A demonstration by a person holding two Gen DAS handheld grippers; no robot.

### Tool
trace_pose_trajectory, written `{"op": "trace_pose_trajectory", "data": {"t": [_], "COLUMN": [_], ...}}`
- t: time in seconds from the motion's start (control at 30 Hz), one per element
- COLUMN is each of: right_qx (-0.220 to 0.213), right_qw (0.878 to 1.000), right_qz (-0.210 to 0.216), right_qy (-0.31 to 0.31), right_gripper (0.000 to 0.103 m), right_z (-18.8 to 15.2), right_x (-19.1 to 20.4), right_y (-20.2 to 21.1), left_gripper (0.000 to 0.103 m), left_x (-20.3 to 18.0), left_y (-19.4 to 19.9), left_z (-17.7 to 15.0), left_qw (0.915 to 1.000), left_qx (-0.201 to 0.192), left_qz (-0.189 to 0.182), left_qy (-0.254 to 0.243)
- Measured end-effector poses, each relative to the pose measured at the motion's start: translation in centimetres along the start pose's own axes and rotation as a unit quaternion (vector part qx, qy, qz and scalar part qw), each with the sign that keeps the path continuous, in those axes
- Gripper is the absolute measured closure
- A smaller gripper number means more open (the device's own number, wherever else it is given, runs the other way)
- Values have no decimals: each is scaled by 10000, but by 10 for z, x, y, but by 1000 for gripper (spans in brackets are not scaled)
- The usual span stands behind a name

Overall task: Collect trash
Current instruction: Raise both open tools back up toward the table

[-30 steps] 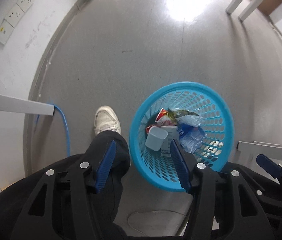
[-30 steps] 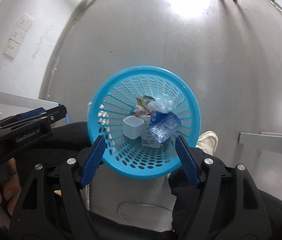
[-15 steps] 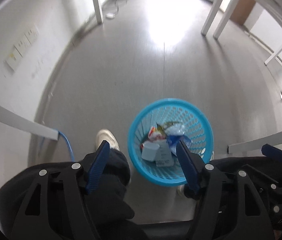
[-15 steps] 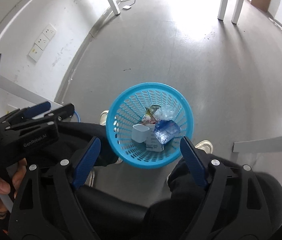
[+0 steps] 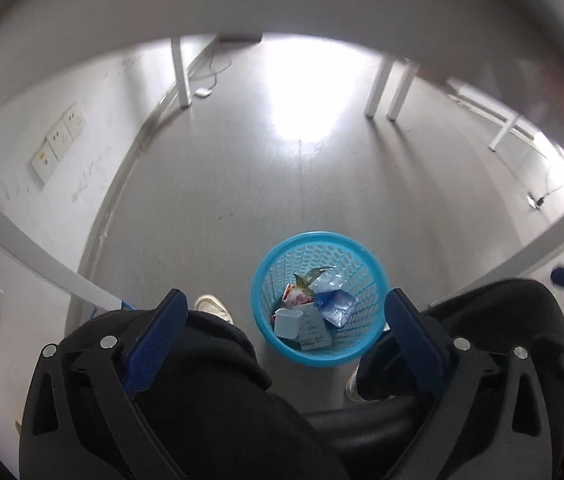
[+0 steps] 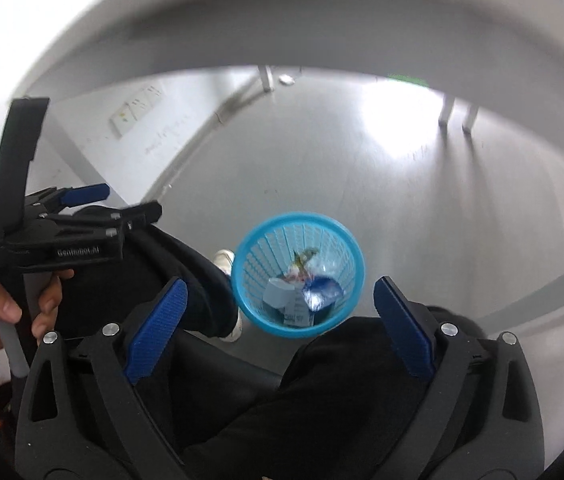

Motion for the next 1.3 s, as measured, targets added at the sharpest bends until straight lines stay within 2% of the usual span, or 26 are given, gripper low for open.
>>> {"op": "trace_pose_trajectory", "data": {"t": [0.17, 0.3, 0.47, 0.6, 0.83, 0.93, 1.13, 1.3], "right_qx": [-467, -1171, -1920, -2318, -2608, -2691, -2675, -2604], "right_qw": [9989, 9930, 9809, 9717, 9629, 9602, 9593, 9605], "right_qz": [97, 107, 62, -111, -343, -512, -588, -706], "right_qy": [13, -121, -318, -441, -605, -541, -688, -682], "right_gripper": [11, 11, 9, 9, 9, 9, 9, 9], "right_z": [11, 33, 69, 101, 162, 185, 214, 237], "right_x": [6, 7, 5, -5, -28, -37, -61, -76], "right_y": [43, 87, 136, 160, 163, 159, 144, 131], "left_gripper": [6, 6, 6, 6, 6, 6, 6, 6], "left_x": [-6, -3, 0, 1, -9, -15, -25, -18], "left_y": [32, 61, 110, 143, 166, 158, 143, 140], "left_z": [-12, -7, 17, 58, 126, 147, 170, 198], "left_qw": [9994, 9983, 9919, 9828, 9711, 9704, 9713, 9703], "left_qx": [-171, -452, -1083, -1728, -2257, -2276, -2200, -2199], "left_qz": [-190, -280, -637, -498, -636, -685, -799, -1001], "left_qy": [-232, -251, -198, -431, -437, -420, -416, -83]}}
Point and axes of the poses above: each gripper's, at about its wrist camera, not at the fingertips, and y roughly against the way its jaws point, x to its left, z to its top, the point moved 8 cm from there along -y, roughly the way its jaws point, and after that the axes turned 6 degrees about -y, right-handed, at the moved point
